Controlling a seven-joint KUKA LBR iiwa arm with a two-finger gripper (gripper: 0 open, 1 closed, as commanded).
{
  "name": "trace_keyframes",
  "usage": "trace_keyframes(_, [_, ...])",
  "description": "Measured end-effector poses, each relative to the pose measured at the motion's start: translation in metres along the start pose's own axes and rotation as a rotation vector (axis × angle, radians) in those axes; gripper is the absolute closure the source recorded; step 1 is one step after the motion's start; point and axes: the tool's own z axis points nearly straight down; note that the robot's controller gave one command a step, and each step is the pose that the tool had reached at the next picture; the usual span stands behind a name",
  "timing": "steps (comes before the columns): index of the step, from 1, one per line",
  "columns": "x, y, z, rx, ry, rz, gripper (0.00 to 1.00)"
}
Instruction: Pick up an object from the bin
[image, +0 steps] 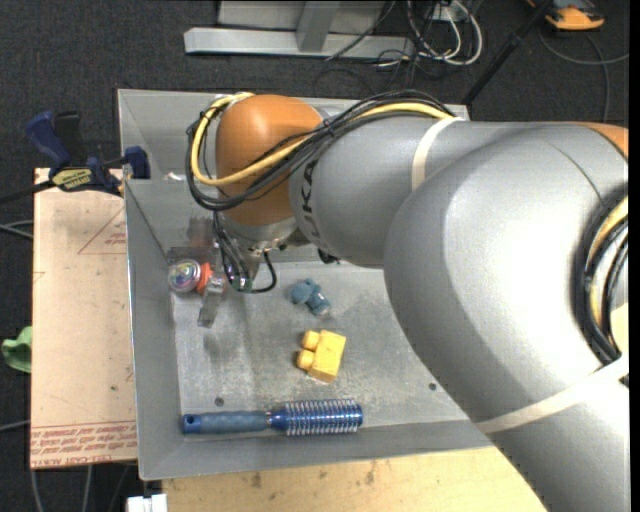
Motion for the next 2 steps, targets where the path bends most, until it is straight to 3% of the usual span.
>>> trace_keyframes(1, [-0.0052,-0.0063,0.0295,-0.006,-0.008,0.131,0.0])
trace_keyframes(2, [-0.0072,-0.0048,0.0266,-0.004,-0.006,0.13,0.0])
